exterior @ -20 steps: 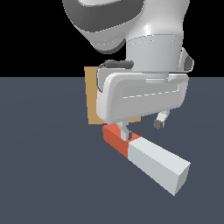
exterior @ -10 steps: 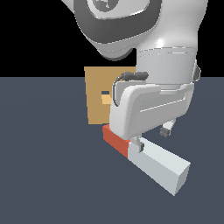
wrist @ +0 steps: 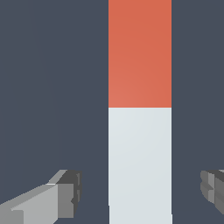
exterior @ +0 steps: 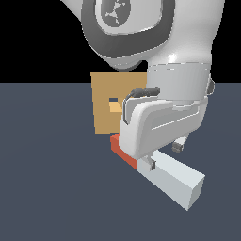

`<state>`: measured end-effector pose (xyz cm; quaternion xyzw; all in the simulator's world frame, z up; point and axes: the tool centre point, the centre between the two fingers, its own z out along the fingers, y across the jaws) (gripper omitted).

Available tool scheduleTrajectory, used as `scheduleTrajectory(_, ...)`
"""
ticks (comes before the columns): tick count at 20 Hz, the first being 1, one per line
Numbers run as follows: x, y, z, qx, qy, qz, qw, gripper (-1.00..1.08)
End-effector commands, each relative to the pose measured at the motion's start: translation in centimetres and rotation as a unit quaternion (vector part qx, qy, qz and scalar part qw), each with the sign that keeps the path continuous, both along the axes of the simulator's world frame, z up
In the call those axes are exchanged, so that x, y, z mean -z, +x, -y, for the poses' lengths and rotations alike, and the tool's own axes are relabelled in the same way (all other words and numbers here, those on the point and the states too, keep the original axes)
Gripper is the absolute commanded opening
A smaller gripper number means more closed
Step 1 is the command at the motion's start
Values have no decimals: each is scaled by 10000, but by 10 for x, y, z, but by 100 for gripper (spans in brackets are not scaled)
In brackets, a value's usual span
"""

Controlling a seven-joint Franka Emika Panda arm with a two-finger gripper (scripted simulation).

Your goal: Insert the peg into the horizontal hole in a box.

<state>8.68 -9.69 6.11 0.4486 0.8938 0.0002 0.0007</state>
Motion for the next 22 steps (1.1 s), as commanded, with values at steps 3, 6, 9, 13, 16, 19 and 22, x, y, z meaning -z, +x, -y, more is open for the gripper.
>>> scheduleTrajectory(3,25,-1,0,-10,1,-8,10000,100)
scheduleTrajectory(6,36,-1,-1,-17,0,-7,10000,100)
scheduleTrajectory(9,39,0,0,-17,0,-7,10000,100)
scheduleTrajectory(13,38,1,0,-17,0,-7,10000,-100)
scheduleTrajectory(16,38,1,0,-17,0,-7,10000,-100)
scheduleTrajectory(19,38,1,0,-17,0,-7,10000,-100)
scheduleTrajectory(22,38,0,-1,-17,3,-13,10000,-100)
